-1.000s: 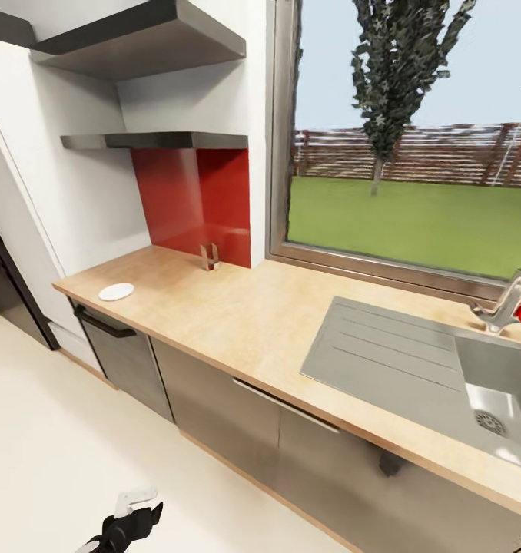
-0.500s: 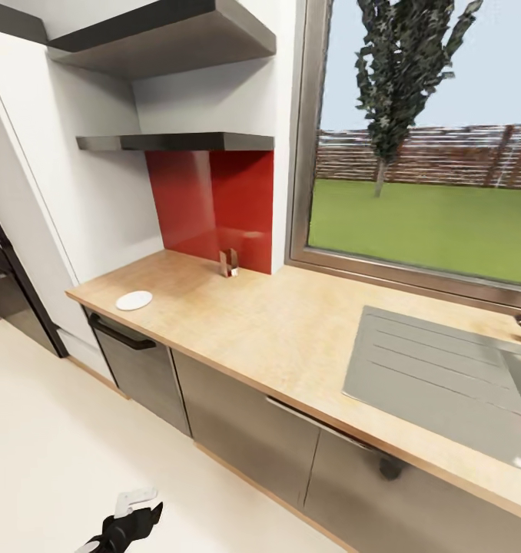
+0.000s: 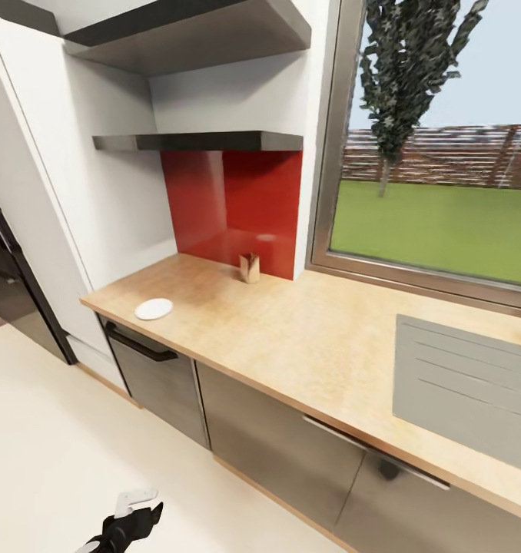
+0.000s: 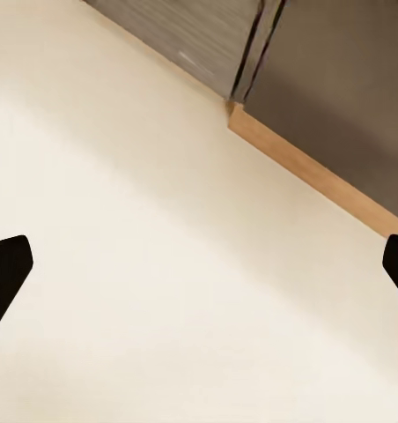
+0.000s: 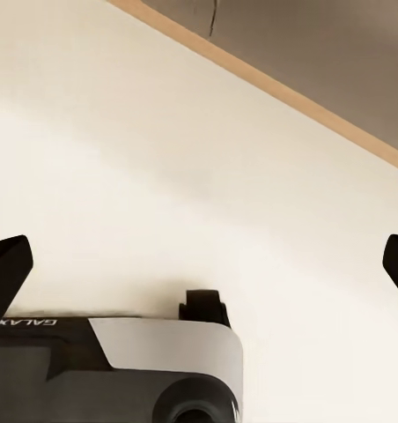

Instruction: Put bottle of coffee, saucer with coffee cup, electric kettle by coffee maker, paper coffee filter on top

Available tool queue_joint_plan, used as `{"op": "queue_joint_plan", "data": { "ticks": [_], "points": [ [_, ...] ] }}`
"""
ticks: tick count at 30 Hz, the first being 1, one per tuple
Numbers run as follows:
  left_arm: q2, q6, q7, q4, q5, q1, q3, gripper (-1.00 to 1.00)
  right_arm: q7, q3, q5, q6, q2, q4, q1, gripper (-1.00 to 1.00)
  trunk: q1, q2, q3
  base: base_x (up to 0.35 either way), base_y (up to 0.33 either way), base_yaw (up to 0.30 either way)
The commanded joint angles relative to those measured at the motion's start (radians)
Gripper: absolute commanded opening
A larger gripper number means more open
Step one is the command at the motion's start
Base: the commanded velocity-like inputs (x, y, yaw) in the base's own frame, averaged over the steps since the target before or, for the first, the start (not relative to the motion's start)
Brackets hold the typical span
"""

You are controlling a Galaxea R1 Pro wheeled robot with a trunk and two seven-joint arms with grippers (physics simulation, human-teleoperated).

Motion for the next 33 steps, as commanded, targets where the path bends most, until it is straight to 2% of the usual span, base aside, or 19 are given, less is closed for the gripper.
{"op": "queue_joint_plan", "data": {
  "ticks": [1, 25, 33],
  "points": [
    [0.000, -0.003, -0.004, 0.001, 0.011, -0.001, -0.008, 1.00, -0.005, 0.009, -0.009, -0.002, 0.000, -0.001, -0.001, 1.00, 0.000, -0.001, -0.001, 0.154, 0.312, -0.004],
    [0.001, -0.003, -0.004, 0.001, 0.011, -0.001, -0.008, 1.00, -0.005, 0.009, -0.009, -0.002, 0.000, -0.001, 0.000, 1.00, 0.000, -0.001, 0.019, 0.109, 0.321, -0.170],
    [0.001, -0.003, -0.004, 0.001, 0.011, -0.001, -0.008, 1.00, -0.004, 0.009, -0.006, -0.001, 0.000, 0.000, 0.000, 1.00, 0.000, -0.001, 0.021, 0.088, 0.330, -0.043]
  ]
}}
